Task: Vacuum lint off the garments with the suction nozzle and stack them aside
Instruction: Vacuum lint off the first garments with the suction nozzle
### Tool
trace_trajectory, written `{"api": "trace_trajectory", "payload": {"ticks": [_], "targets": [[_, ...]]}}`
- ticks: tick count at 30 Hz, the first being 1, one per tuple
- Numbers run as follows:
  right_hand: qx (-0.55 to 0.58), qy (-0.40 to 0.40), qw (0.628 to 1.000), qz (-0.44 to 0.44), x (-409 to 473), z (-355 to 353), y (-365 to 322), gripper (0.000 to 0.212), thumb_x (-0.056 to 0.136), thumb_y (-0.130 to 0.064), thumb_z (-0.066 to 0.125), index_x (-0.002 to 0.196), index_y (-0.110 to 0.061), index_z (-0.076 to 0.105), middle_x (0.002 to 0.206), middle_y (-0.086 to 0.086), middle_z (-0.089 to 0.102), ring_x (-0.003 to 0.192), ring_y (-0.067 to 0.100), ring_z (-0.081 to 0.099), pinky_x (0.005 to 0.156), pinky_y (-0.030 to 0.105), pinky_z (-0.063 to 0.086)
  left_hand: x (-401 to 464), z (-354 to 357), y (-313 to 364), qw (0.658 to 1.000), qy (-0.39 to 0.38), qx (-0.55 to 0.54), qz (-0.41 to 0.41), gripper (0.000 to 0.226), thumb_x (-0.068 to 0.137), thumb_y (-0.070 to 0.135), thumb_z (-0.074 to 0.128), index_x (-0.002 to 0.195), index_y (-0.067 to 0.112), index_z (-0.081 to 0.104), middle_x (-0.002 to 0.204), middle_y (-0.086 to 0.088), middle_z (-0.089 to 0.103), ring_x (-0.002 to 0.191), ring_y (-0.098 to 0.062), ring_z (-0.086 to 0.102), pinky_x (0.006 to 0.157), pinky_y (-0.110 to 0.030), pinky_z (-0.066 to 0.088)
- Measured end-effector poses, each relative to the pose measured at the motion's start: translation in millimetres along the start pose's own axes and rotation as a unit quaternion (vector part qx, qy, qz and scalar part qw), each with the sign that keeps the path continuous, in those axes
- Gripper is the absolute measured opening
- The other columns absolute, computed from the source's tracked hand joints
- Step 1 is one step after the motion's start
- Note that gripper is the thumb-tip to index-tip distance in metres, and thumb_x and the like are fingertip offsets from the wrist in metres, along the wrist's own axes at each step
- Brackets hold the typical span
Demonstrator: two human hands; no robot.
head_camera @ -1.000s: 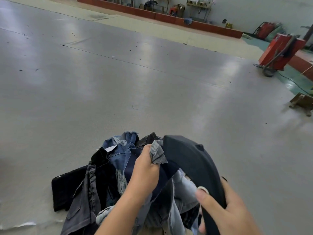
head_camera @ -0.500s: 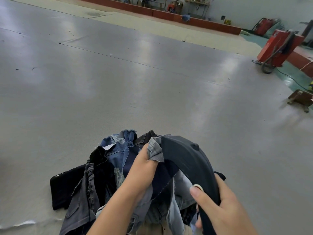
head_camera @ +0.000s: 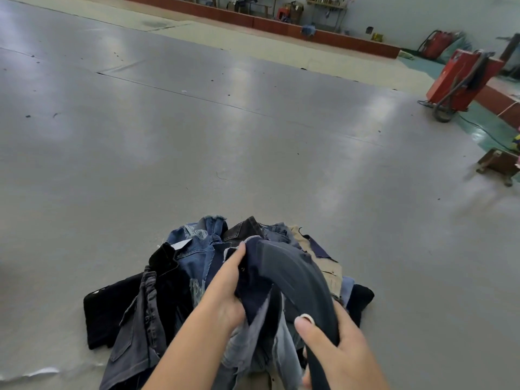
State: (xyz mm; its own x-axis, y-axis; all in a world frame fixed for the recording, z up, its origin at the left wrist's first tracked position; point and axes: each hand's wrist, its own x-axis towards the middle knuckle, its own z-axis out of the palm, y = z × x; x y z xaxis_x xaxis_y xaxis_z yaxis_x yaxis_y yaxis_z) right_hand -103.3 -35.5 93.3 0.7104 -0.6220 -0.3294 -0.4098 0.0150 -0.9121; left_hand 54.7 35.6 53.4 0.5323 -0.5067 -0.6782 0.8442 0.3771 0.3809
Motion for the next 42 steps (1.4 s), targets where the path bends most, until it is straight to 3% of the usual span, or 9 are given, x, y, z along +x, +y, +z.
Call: {"api": "trace_trajectory", "payload": {"ticks": [5, 12, 17, 23, 28, 33, 36, 39, 42], "targets": [[0.05, 0.041, 0.998, -0.017, 0, -12, -9, 0.018, 0.077, -0.028, 0.071, 0.089, -0.039, 0.064, 0.05, 0.01, 0.06, 0.039, 0.025, 0.057, 0.039, 0.025, 0.046, -10, -6, 9, 0.981, -0.147, -0.118, 0.043, 0.076, 0.094, 0.061, 0.033, 0.066, 0.006, 0.077, 0.076, -0.012, 0.074, 0.071, -0.024, 0.073, 0.057, -0.032, 0.058], [0.018, -0.009, 0.999, -0.043, -9, -17, -7, 0.033, 0.067, -0.043, 0.077, 0.092, -0.058, 0.062, 0.072, 0.001, 0.072, 0.059, 0.019, 0.067, 0.059, 0.029, 0.049, -8, 0, 5, 0.994, -0.058, 0.001, 0.097, 0.018, 0.093, 0.013, 0.057, 0.094, 0.002, 0.071, 0.097, -0.014, 0.072, 0.098, -0.023, 0.067, 0.103, -0.035, 0.046], [0.003, 0.004, 0.998, -0.055, -8, -30, -7, 0.063, 0.054, -0.047, 0.083, 0.112, -0.036, 0.062, 0.079, -0.002, 0.069, 0.074, 0.027, 0.064, 0.07, 0.032, 0.05, -9, 4, 7, 0.965, -0.007, 0.109, 0.238, 0.031, 0.088, 0.036, 0.061, 0.089, 0.007, 0.069, 0.078, -0.009, 0.075, 0.072, -0.019, 0.073, 0.06, -0.027, 0.059], [-0.013, -0.037, 0.998, -0.04, -13, -31, -2, 0.101, 0.012, -0.075, 0.078, 0.106, -0.04, 0.063, 0.094, -0.007, 0.073, 0.094, 0.02, 0.065, 0.085, 0.034, 0.049, -8, 6, 12, 0.94, -0.015, 0.161, 0.299, 0.028, 0.09, 0.031, 0.06, 0.072, 0.012, 0.07, 0.07, -0.005, 0.073, 0.065, -0.015, 0.07, 0.057, -0.023, 0.056], [0.0, -0.051, 0.997, -0.051, -3, -28, -10, 0.046, 0.046, -0.067, 0.076, 0.089, -0.065, 0.061, 0.079, -0.011, 0.072, 0.083, 0.018, 0.066, 0.075, 0.032, 0.047, -14, 5, 8, 0.906, -0.039, 0.254, 0.336, 0.049, 0.081, 0.045, 0.06, 0.092, -0.002, 0.066, 0.092, -0.02, 0.071, 0.089, -0.033, 0.068, 0.083, -0.045, 0.054], [0.005, -0.042, 0.998, -0.048, 10, -31, -22, 0.062, 0.05, -0.059, 0.072, 0.102, -0.028, 0.059, 0.055, 0.005, 0.06, 0.049, 0.029, 0.06, 0.047, 0.03, 0.047, -14, 3, 4, 0.886, -0.068, 0.317, 0.331, 0.043, 0.078, 0.051, 0.054, 0.088, 0.012, 0.068, 0.089, -0.01, 0.074, 0.089, -0.026, 0.069, 0.087, -0.044, 0.054], [0.021, -0.03, 0.998, -0.052, 6, -35, -15, 0.061, 0.049, -0.065, 0.076, 0.101, -0.036, 0.063, 0.062, 0.003, 0.064, 0.058, 0.031, 0.063, 0.057, 0.035, 0.051, -13, 3, 4, 0.871, -0.058, 0.351, 0.34, 0.05, 0.077, 0.055, 0.05, 0.083, 0.008, 0.065, 0.083, -0.012, 0.072, 0.083, -0.025, 0.067, 0.086, -0.047, 0.051], [0.014, -0.049, 0.997, -0.051, 0, -33, 2, 0.079, 0.035, -0.069, 0.08, 0.109, -0.045, 0.063, 0.096, -0.015, 0.072, 0.092, 0.012, 0.067, 0.087, 0.033, 0.049, -9, 3, 9, 0.864, -0.048, 0.359, 0.349, 0.069, 0.077, 0.06, 0.048, 0.088, -0.008, 0.06, 0.081, -0.016, 0.068, 0.079, -0.025, 0.062, 0.082, -0.048, 0.05], [-0.018, -0.068, 0.997, -0.036, 2, -29, 5, 0.046, 0.058, -0.059, 0.078, 0.097, -0.05, 0.056, 0.086, -0.032, 0.068, 0.078, -0.012, 0.063, 0.067, 0.007, 0.046, -5, 3, 9, 0.867, -0.085, 0.36, 0.335, 0.061, 0.085, 0.056, 0.045, 0.093, 0.001, 0.069, 0.09, -0.005, 0.073, 0.087, -0.022, 0.068, 0.082, -0.036, 0.052]]}}
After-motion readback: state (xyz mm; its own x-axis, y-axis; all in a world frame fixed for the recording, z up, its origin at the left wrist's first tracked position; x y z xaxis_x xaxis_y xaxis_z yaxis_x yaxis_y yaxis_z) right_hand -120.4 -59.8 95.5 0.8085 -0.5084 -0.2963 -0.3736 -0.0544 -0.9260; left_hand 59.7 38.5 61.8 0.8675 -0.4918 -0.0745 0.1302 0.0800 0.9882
